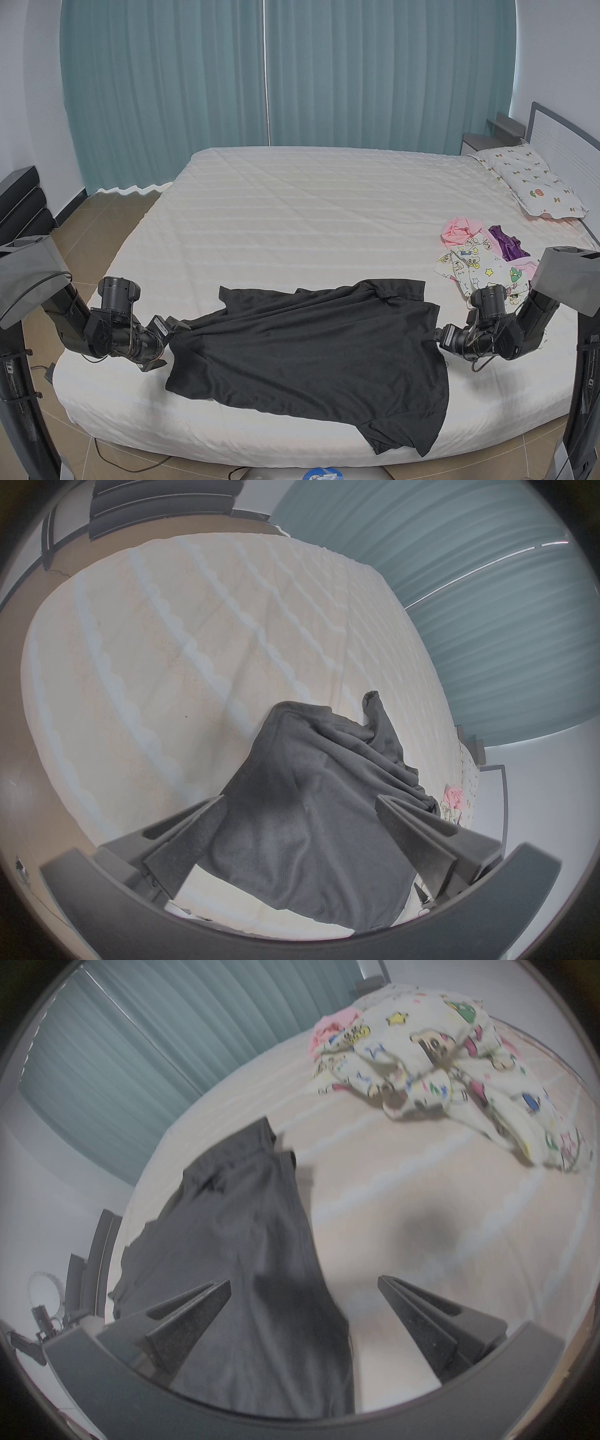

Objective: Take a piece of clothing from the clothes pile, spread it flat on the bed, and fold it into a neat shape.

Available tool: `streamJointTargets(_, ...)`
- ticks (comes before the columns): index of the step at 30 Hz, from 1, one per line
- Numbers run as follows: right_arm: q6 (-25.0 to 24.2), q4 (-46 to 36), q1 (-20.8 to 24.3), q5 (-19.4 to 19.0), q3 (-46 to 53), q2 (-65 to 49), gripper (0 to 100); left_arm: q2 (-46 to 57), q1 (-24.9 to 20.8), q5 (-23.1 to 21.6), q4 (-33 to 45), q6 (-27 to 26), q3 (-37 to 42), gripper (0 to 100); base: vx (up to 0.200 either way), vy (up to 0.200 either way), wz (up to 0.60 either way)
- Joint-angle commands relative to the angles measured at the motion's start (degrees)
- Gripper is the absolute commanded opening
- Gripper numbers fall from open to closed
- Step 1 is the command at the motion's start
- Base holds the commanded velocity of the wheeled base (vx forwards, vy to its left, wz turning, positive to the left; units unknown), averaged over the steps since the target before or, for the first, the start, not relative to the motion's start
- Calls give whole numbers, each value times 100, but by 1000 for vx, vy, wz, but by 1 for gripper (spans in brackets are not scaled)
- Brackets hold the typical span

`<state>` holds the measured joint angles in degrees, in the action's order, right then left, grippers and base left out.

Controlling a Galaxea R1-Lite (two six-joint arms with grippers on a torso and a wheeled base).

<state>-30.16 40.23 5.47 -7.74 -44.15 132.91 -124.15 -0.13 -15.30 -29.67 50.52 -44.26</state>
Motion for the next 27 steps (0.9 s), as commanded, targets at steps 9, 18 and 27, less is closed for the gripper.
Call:
streamJointTargets(9,10,609,551,-166,1216,-301,0,251,-4,-228,5,-288,427,100,0,0,0)
streamJointTargets(18,80,627,604,326,1251,-108,0,304,-13,-228,32,-763,700,100,0,0,0)
streamJointTargets(27,-7,1338,50,326,1278,-240,0,277,-233,-149,67,-1466,1087,100,0,0,0)
